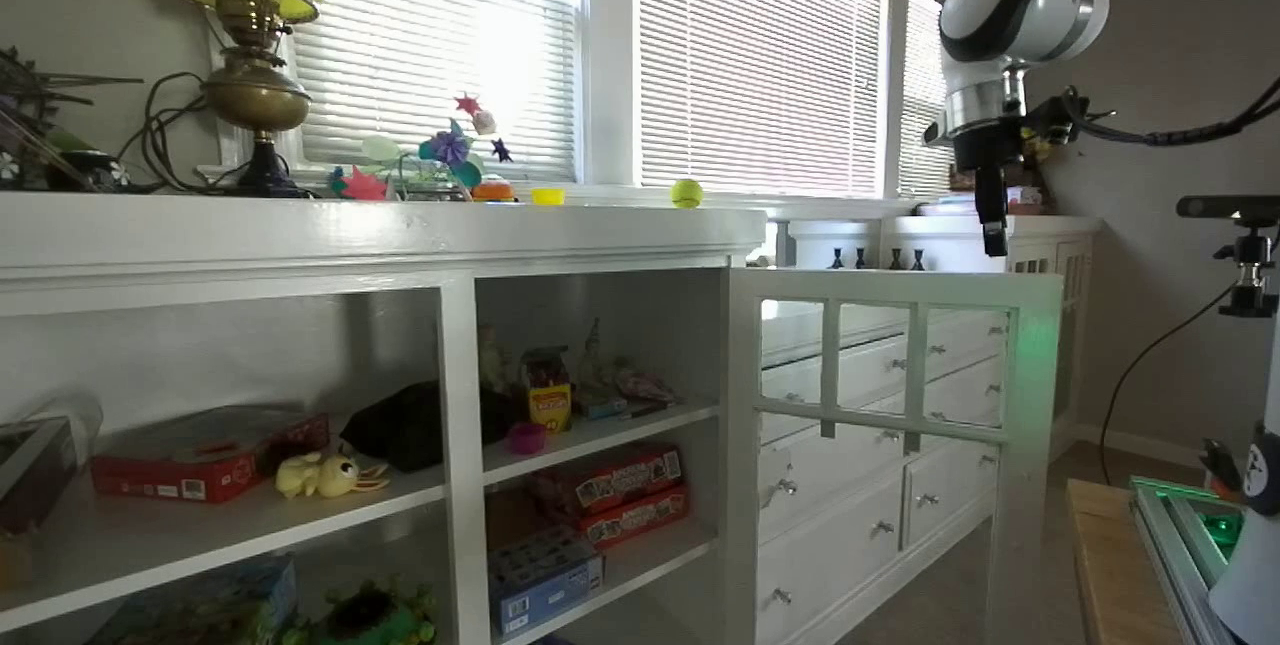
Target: Close the door to the cabinet
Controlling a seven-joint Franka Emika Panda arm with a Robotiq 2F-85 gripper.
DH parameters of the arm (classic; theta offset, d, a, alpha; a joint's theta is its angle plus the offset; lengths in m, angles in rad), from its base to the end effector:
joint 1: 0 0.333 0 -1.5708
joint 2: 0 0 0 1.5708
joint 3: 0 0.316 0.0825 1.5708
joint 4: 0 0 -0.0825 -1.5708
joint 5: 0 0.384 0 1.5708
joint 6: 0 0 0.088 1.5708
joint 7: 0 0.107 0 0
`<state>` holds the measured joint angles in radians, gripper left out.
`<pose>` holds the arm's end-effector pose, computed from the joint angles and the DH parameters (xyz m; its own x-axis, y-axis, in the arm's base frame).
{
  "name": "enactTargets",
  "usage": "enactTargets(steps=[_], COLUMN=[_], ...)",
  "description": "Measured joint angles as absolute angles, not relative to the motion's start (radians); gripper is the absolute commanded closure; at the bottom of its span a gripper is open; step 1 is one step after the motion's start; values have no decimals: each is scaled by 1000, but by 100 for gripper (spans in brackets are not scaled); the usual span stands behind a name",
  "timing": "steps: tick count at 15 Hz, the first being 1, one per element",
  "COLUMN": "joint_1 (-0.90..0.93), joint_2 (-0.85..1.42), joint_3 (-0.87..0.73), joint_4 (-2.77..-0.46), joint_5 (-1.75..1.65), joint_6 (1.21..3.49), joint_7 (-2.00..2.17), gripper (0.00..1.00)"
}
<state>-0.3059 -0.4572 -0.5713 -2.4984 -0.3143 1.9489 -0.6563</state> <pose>0.2407 -0.3214 0.4077 0.9915 -0.0125 -0.1298 -0.0205 -0.9980 -0.0606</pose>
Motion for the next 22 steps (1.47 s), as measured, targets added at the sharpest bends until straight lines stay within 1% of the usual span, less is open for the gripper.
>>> enactTargets(steps=[3,7,12,16,22], joint_1=[-322,-323,-370,-410,-413], joint_2=[-396,-377,-371,-371,-368], joint_3=[-608,-609,-556,-525,-586], joint_4=[-2475,-2463,-2464,-2471,-2526], joint_5=[-315,-315,-436,-522,-494], joint_6=[2044,2048,2103,2218,2455], joint_7=[-684,-685,-664,-658,-736], gripper=[0,0,0,0,0])
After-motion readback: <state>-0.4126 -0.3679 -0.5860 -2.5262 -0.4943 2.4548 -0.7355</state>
